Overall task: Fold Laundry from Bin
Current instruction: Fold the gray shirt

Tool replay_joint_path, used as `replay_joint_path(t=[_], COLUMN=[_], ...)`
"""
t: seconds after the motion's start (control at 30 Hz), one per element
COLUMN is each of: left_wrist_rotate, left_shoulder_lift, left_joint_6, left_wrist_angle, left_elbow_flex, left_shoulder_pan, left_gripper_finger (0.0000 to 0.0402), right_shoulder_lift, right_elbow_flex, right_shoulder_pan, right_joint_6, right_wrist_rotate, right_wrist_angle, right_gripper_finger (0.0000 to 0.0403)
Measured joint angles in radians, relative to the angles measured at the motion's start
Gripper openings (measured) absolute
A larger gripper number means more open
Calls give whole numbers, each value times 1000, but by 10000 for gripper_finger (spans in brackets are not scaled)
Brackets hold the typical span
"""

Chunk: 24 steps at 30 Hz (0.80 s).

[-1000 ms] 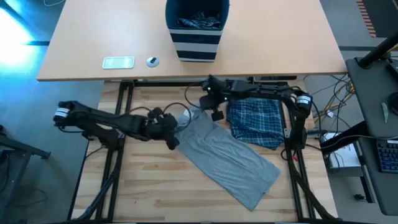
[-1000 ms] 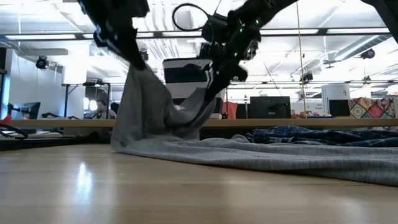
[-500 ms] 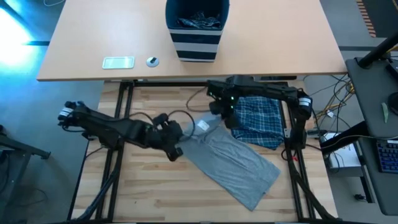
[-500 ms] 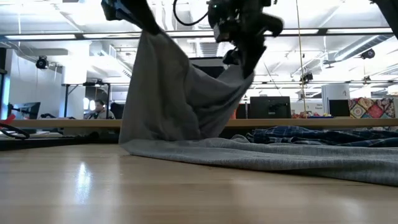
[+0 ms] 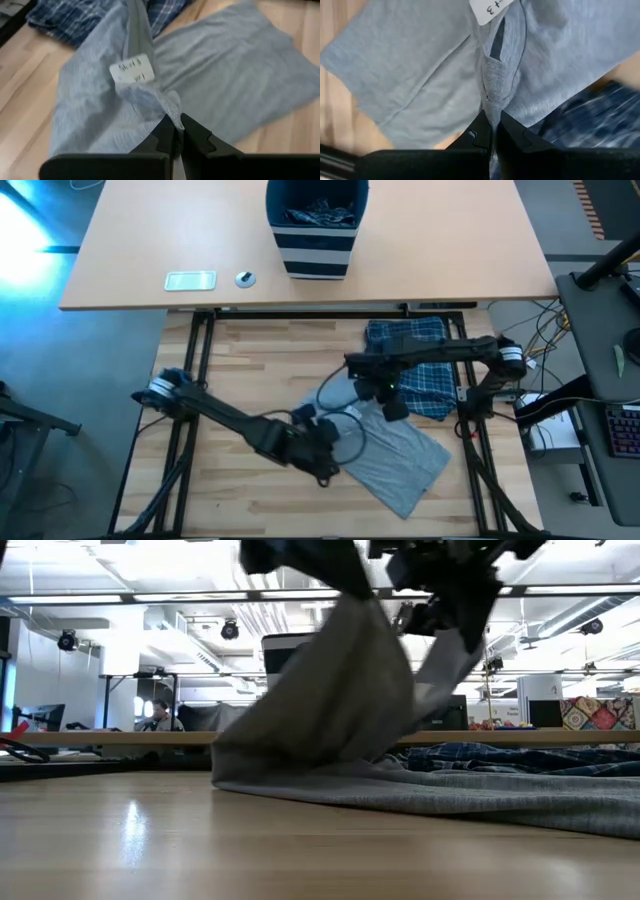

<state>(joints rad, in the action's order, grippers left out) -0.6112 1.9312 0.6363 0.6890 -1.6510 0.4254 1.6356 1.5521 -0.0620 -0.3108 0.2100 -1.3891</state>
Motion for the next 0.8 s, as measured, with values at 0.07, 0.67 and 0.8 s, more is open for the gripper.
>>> replay_joint_path(t=[0.07, 0.67, 0.8], left_wrist_rotate=[-16, 25, 25], left_shoulder_lift=[67, 466, 459], left_joint_6=[-6, -50, -43], left_wrist_angle=[13, 81, 23], left_elbow_flex=[-80, -661, -634], left_shoulder_pan=[-1, 29, 36], left_gripper_finger=[0, 0, 0], right_shoulder_lift=[-23, -316, -360], right_elbow_flex=[-30, -273, -307], right_shoulder_pan=[20, 273, 349], right_joint_6=[32, 375, 458], right_wrist_rotate=[0, 3, 2], right_wrist_angle=[-7, -68, -62], right_gripper_finger=[8, 8, 8])
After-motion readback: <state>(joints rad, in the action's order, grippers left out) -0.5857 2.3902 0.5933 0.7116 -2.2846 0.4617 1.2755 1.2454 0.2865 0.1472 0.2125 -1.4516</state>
